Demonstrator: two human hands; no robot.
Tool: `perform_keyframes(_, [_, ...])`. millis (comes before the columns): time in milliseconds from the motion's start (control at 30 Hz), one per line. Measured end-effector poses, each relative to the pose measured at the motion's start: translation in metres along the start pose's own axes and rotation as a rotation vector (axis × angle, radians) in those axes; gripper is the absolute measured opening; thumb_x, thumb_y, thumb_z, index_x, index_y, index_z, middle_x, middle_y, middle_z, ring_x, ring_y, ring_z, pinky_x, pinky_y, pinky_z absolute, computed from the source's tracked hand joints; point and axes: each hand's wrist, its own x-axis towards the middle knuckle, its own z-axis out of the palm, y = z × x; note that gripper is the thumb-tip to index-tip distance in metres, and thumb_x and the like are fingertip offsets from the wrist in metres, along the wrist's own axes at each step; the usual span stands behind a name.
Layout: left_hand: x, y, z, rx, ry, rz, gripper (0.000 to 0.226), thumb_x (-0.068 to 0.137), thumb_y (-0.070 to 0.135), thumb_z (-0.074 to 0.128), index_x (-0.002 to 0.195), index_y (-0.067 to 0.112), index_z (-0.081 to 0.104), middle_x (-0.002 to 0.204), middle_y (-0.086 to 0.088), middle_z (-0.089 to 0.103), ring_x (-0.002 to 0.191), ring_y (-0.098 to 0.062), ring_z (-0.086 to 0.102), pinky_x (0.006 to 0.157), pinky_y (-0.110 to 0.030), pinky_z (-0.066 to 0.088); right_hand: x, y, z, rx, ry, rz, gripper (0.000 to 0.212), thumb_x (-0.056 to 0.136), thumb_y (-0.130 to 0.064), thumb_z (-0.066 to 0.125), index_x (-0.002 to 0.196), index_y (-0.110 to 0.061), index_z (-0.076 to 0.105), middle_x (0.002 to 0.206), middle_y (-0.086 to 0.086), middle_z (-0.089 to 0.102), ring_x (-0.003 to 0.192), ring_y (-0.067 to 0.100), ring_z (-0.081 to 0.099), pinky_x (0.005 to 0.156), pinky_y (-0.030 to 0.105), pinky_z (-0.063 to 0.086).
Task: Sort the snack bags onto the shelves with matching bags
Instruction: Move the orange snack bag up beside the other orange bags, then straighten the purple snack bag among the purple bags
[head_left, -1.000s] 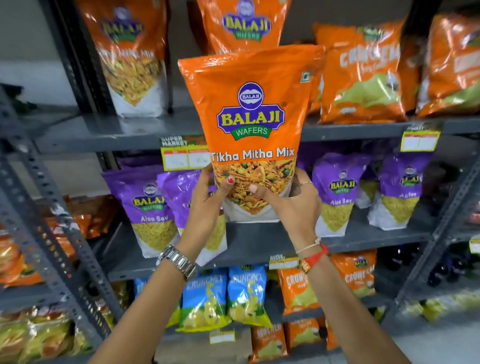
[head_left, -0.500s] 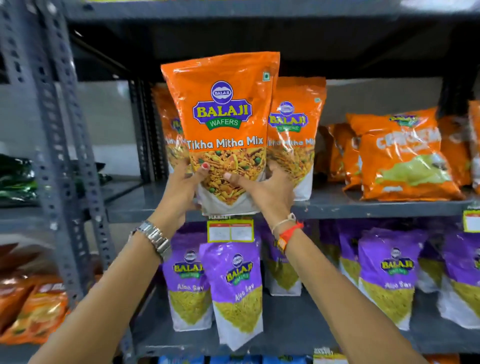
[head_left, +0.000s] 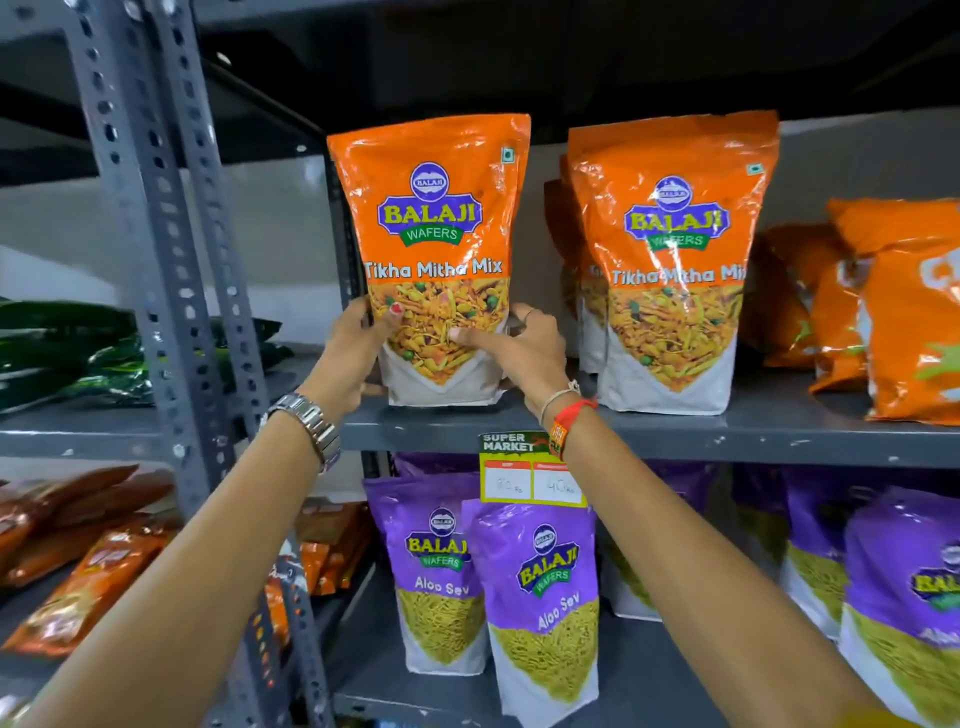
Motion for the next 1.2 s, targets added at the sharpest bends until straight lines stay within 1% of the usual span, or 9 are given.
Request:
perform_keyframes(233, [0.008, -0.015, -0.006, 0.021, -0.033, -0.038, 0.045, 0.091, 0.040, 0.048, 0.133, 0.027, 0.039, 0.141, -0.008, 0.048, 0.124, -0.040, 0.047, 0.095, -0.066, 0.041, -0.006, 0.007, 0.005, -0.017, -0.008, 0.006, 0.037, 0.063, -0.038, 0.085, 0.089, -0.021, 0.064, 0.086, -0.005, 0.065, 0.075, 0.009, 0.060, 0.075, 0.027, 0.049])
perform_keyframes(467, [0.013, -0.017, -0.006, 0.035, -0.058, -0.024, 0.049, 0.090, 0.040, 0.049, 0.136, 0.026, 0.037, 0.144, -0.008, 0.045, 0.128, -0.040, 0.043, 0.096, -0.068, 0.040, -0.008, 0.000, 0.004, -0.029, -0.033, 0.031, 0.053, 0.071, -0.036, 0.081, 0.114, -0.013, 0.061, 0.099, -0.002, 0.059, 0.090, 0.013, 0.053, 0.081, 0.025, 0.044])
perform_keyframes(567, [0.014, -0.019, -0.006, 0.048, -0.059, -0.027, 0.050, 0.091, 0.040, 0.048, 0.137, 0.026, 0.035, 0.145, -0.008, 0.044, 0.128, -0.039, 0.043, 0.096, -0.067, 0.040, -0.009, 0.001, 0.003, -0.044, -0.078, 0.032, 0.059, 0.075, -0.035, 0.078, 0.123, -0.011, 0.056, 0.121, 0.006, 0.063, 0.103, 0.016, 0.056, 0.084, 0.025, 0.042])
perform_keyframes(667, [0.008, -0.021, -0.004, 0.077, -0.015, 0.023, 0.051, 0.091, 0.040, 0.048, 0.136, 0.022, 0.035, 0.141, -0.009, 0.048, 0.122, -0.032, 0.050, 0.094, -0.057, 0.046, -0.016, 0.004, -0.003, -0.049, -0.119, 0.012, 0.067, 0.080, -0.034, 0.074, 0.136, -0.011, 0.043, 0.129, 0.006, 0.057, 0.118, 0.019, 0.054, 0.087, 0.022, 0.040])
perform_keyframes(767, [-0.017, -0.033, -0.001, 0.178, 0.252, 0.242, 0.048, 0.090, 0.038, 0.051, 0.129, 0.013, 0.044, 0.114, -0.009, 0.063, 0.096, -0.016, 0.058, 0.081, -0.034, 0.049, -0.036, 0.021, -0.018, 0.020, 0.084, -0.150, 0.059, 0.079, -0.028, 0.074, 0.132, -0.018, 0.048, 0.120, 0.004, 0.061, 0.108, 0.018, 0.059, 0.097, 0.037, 0.049])
perform_keyframes(833, [-0.045, -0.050, 0.003, -0.026, 0.358, 0.405, 0.034, 0.090, 0.034, 0.051, 0.114, 0.009, 0.054, 0.095, -0.003, 0.064, 0.081, -0.011, 0.061, 0.070, -0.027, 0.052, -0.059, 0.044, -0.032, 0.174, 0.275, -0.228, 0.033, 0.080, -0.018, 0.070, 0.110, -0.026, 0.058, 0.099, -0.001, 0.067, 0.087, 0.012, 0.065, 0.083, 0.046, 0.057])
perform_keyframes(900, [-0.073, -0.078, 0.010, -0.214, 0.387, 0.458, 0.016, 0.092, 0.027, 0.048, 0.095, 0.014, 0.056, 0.086, -0.002, 0.064, 0.069, -0.007, 0.061, 0.060, -0.020, 0.049, -0.086, 0.073, -0.044, 0.321, 0.485, -0.242, 0.020, 0.081, -0.009, 0.064, 0.090, -0.026, 0.060, 0.082, -0.004, 0.065, 0.074, 0.005, 0.062, 0.066, 0.039, 0.059])
perform_keyframes(1033, [-0.115, -0.149, 0.041, -0.316, 0.376, 0.249, 0.010, 0.092, 0.023, 0.047, 0.086, 0.022, 0.055, 0.080, 0.001, 0.063, 0.064, -0.012, 0.056, 0.060, -0.025, 0.046, -0.119, 0.155, -0.058, 0.397, 0.716, -0.041, 0.009, 0.072, -0.020, 0.058, 0.078, -0.026, 0.058, 0.075, 0.008, 0.060, 0.072, 0.016, 0.057, 0.061, 0.027, 0.051])
perform_keyframes(1200, [-0.151, -0.235, 0.081, -0.366, 0.275, -0.193, 0.007, 0.095, 0.025, 0.045, 0.097, 0.022, 0.051, 0.091, 0.001, 0.056, 0.074, -0.007, 0.057, 0.064, -0.025, 0.050, -0.135, 0.249, -0.060, 0.261, 0.328, 0.358, 0.039, 0.067, -0.035, 0.066, 0.103, -0.023, 0.058, 0.097, 0.004, 0.068, 0.082, 0.003, 0.062, 0.080, 0.033, 0.045])
